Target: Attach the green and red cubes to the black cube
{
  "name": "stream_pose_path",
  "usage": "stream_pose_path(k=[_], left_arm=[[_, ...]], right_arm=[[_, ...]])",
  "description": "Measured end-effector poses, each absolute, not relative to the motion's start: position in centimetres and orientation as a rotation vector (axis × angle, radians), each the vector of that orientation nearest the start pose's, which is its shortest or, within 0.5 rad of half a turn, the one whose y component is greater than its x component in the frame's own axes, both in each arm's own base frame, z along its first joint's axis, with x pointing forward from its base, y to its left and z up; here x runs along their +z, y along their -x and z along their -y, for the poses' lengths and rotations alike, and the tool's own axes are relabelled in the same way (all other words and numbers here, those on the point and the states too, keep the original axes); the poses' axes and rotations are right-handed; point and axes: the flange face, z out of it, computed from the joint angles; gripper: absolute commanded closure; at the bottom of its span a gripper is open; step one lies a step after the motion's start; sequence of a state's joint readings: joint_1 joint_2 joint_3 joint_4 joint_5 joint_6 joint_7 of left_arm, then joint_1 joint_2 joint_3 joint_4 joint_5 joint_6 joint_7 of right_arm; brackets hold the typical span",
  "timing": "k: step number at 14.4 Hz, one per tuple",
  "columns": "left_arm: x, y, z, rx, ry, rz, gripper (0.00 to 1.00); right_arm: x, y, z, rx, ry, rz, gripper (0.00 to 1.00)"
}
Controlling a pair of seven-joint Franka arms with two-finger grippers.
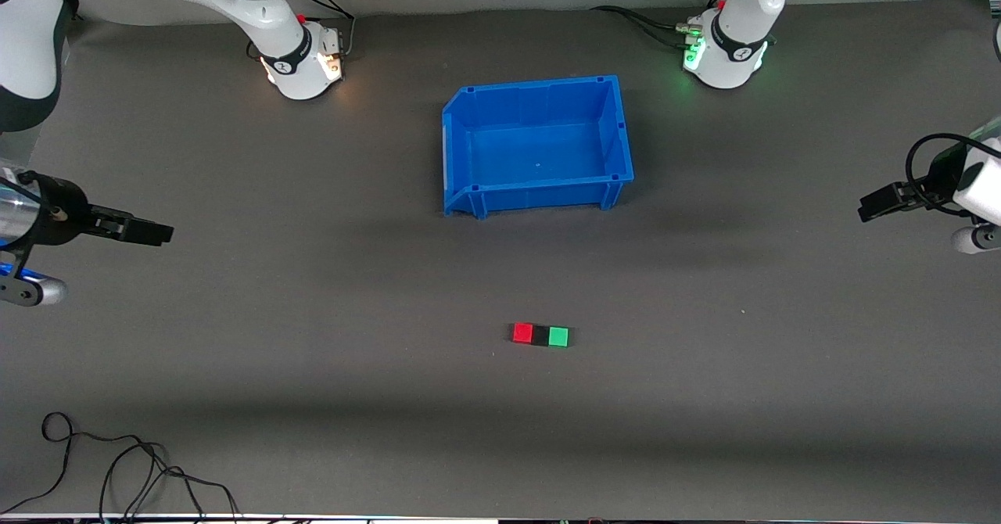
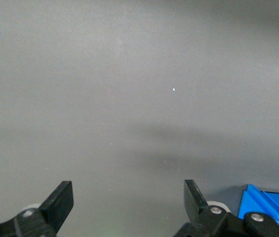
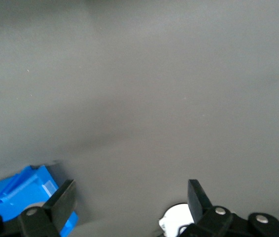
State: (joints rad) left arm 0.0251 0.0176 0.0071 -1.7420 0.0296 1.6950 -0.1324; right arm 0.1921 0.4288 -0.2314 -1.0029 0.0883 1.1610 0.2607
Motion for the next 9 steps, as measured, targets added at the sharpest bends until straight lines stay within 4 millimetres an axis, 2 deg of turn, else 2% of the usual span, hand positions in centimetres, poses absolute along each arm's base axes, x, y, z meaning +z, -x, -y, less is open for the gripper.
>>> stream_pose_path(k=[4, 6, 9], left_arm=[[55.9, -56.2, -1.0, 0.081, 3.097, 0.219, 0.00], [56.3, -56.2, -0.9, 0.135, 3.091, 0.223, 0.00], [55.8, -56.5, -0.4, 0.170, 3.085, 0.235, 0.00]], right_arm=[[59.5, -62.2, 0.5, 0.434, 3.115, -0.398, 0.00], [59.6, -61.6, 2.2, 0.413, 3.097, -0.400, 0.00], [60.0, -59.8, 3.0, 0.356, 3.062, -0.383, 0.00]])
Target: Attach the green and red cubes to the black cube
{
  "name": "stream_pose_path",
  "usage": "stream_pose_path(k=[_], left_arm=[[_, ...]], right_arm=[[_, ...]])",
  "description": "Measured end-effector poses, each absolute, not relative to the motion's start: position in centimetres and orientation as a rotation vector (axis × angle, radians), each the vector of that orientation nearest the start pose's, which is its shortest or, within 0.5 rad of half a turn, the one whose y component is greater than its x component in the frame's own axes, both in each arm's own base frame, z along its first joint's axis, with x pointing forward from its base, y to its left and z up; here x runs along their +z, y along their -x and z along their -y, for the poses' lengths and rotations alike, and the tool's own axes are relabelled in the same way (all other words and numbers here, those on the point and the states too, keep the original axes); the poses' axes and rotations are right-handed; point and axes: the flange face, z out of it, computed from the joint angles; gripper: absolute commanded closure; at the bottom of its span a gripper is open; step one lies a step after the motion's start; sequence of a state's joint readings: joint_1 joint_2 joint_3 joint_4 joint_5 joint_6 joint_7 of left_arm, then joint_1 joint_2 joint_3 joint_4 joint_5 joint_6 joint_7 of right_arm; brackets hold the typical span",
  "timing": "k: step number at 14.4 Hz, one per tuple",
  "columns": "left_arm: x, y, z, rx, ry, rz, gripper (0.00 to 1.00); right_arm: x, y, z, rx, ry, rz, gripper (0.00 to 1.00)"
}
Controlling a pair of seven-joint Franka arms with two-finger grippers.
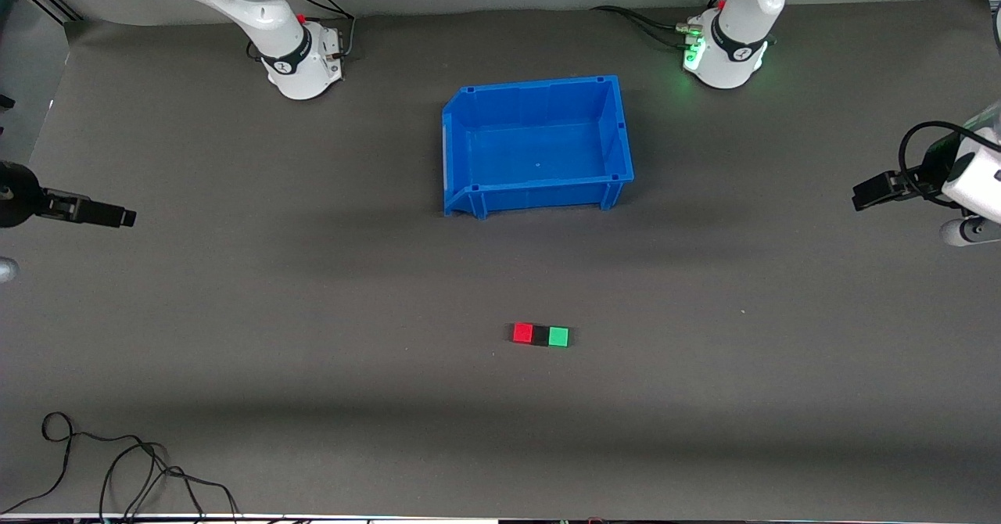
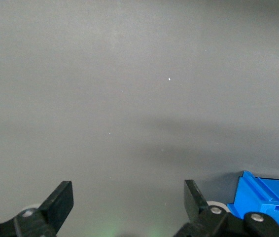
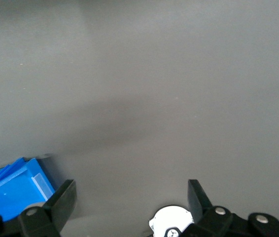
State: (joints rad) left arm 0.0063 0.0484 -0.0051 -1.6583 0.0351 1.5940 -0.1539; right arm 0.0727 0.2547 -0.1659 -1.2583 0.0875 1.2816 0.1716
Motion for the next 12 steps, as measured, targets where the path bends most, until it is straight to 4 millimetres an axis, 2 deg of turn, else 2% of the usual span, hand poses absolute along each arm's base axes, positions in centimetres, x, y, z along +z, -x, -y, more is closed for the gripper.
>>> stream_pose_path(k=[4, 8, 12], left_arm=[[56.2, -56.8, -0.4, 0.148, 3.087, 0.238, 0.00], [56.8, -57.1, -0.2, 0.104, 3.095, 0.193, 0.01], [56.9, -57.2, -0.6, 0.095, 3.100, 0.143, 0.00]], right_arm=[[59.9, -57.1, 3.2, 0.222, 3.041, -0.354, 0.00], [59.6, -56.3, 3.5, 0.054, 3.074, -0.304, 0.00], [61.4, -56.1, 3.2, -0.067, 3.137, -0.275, 0.00]])
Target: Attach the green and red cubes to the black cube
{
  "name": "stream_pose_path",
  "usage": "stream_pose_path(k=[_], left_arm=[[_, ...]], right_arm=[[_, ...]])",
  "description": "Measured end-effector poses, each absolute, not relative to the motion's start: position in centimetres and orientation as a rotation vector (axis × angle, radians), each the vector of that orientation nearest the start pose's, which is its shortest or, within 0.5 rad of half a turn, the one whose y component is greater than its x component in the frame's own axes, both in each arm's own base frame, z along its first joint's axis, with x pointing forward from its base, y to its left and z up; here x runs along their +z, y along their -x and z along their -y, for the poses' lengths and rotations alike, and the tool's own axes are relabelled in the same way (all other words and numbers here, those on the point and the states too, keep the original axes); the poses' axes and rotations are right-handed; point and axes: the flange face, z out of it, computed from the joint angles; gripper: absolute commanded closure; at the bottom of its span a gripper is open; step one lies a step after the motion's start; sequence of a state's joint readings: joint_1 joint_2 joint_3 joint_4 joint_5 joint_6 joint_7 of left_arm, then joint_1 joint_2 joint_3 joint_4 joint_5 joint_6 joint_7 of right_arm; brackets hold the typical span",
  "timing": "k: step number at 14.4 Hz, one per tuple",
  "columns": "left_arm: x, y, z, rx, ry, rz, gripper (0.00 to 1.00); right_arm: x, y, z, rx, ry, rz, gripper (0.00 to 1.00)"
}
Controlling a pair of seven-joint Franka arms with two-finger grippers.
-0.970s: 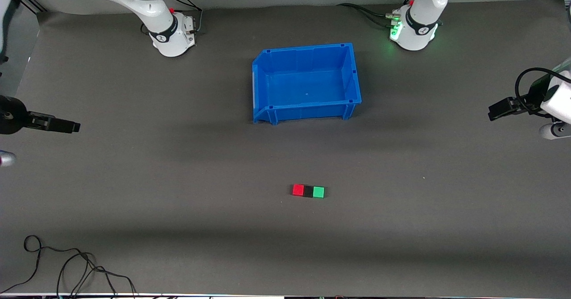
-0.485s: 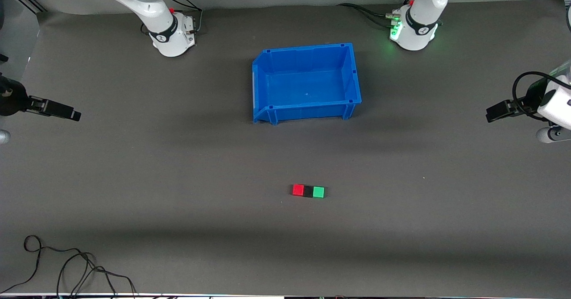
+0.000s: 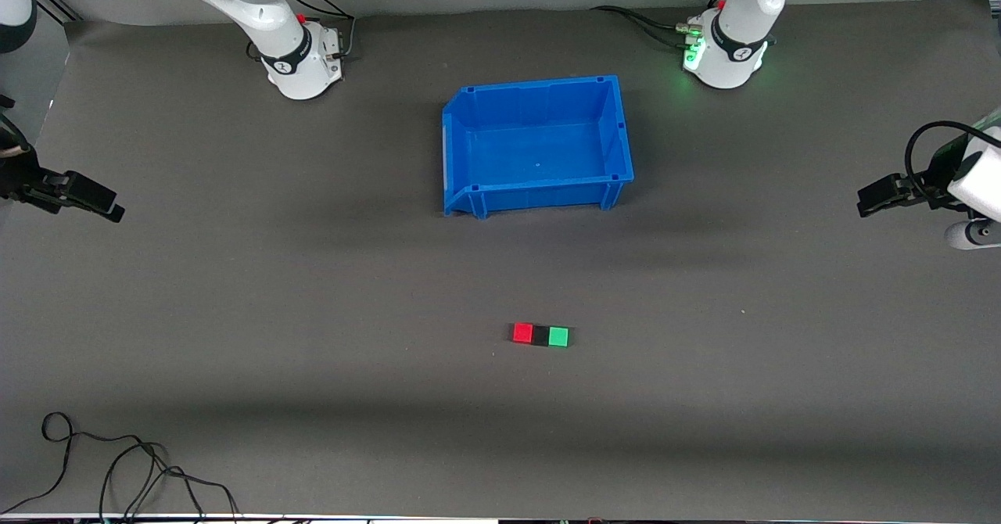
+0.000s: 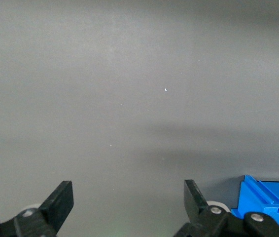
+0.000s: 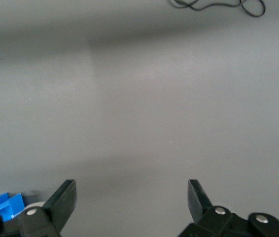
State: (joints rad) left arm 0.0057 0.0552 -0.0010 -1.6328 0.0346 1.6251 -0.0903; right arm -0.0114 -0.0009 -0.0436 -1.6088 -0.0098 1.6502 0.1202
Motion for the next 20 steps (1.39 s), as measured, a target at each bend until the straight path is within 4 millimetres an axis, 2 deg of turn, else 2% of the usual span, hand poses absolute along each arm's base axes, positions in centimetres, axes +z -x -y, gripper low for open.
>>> stream_pose_path(k=[6, 10, 14, 20], left_arm=[[58.3, -58.1, -0.6, 0.064, 3.102, 0.137, 0.00], [58.2, -58.6, -0.8, 0.073, 3.103, 0.116, 0.00], [58.4, -58.6, -1.2, 0.079, 3.107, 0.004, 0.00], [58.7, -58.6, -1.5, 0.071, 3.109, 0.008, 0.00]], right_arm=[[61.9, -55.8, 2.1, -0.082, 3.138, -0.244, 0.00], [61.9, -55.8, 1.9, -0.081, 3.132, -0.239, 0.00], [61.8, -55.7, 1.1, -0.058, 3.072, -0.239, 0.00], [61.1, -55.4, 0.5, 0.004, 3.075, -0.221, 0.00]])
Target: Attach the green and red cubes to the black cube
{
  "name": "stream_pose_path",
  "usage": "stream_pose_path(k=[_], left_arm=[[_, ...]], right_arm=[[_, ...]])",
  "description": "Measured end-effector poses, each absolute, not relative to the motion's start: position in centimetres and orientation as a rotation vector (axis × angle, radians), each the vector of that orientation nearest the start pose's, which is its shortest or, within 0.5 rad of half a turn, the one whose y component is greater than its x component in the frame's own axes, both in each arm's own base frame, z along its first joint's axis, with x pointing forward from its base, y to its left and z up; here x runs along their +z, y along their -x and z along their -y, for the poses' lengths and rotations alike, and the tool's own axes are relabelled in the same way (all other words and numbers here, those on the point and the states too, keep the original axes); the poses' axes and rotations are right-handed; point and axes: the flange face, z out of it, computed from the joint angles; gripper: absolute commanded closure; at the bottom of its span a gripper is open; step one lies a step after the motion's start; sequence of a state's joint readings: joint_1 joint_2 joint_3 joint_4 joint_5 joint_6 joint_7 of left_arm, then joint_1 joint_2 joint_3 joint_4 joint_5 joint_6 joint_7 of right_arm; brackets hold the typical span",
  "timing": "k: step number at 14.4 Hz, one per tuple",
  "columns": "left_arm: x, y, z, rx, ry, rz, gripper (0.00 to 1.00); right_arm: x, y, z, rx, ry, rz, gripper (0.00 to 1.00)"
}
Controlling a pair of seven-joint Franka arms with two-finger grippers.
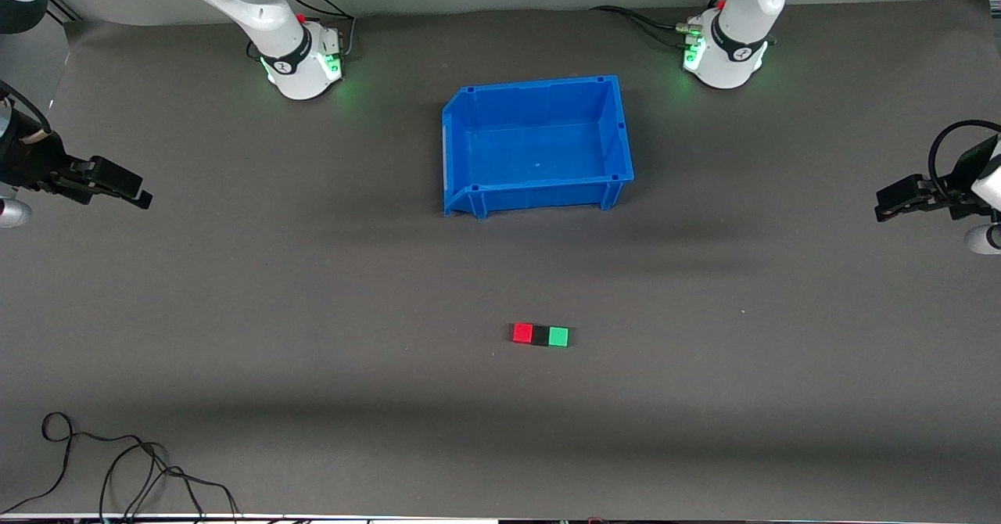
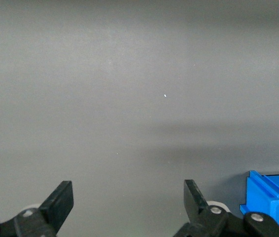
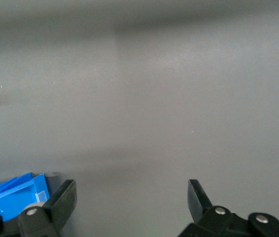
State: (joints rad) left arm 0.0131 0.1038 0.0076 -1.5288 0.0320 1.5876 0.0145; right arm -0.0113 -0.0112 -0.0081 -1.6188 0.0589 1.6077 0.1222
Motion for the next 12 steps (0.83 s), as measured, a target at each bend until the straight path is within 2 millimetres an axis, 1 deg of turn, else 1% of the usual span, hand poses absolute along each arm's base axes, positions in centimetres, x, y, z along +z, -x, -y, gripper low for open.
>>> stream_pose_path(k=[3, 12], left_arm=[[59.00, -58.63, -1.80, 0.059, 3.118, 0.024, 0.00], [59.00, -58.63, -1.74, 0.060, 3.121, 0.036, 0.00]], right_arm=[[61.13, -55.38, 0.45, 0.005, 3.075, -0.221, 0.00], [61.12, -55.38, 0.45, 0.005, 3.075, -0.221, 0.00]])
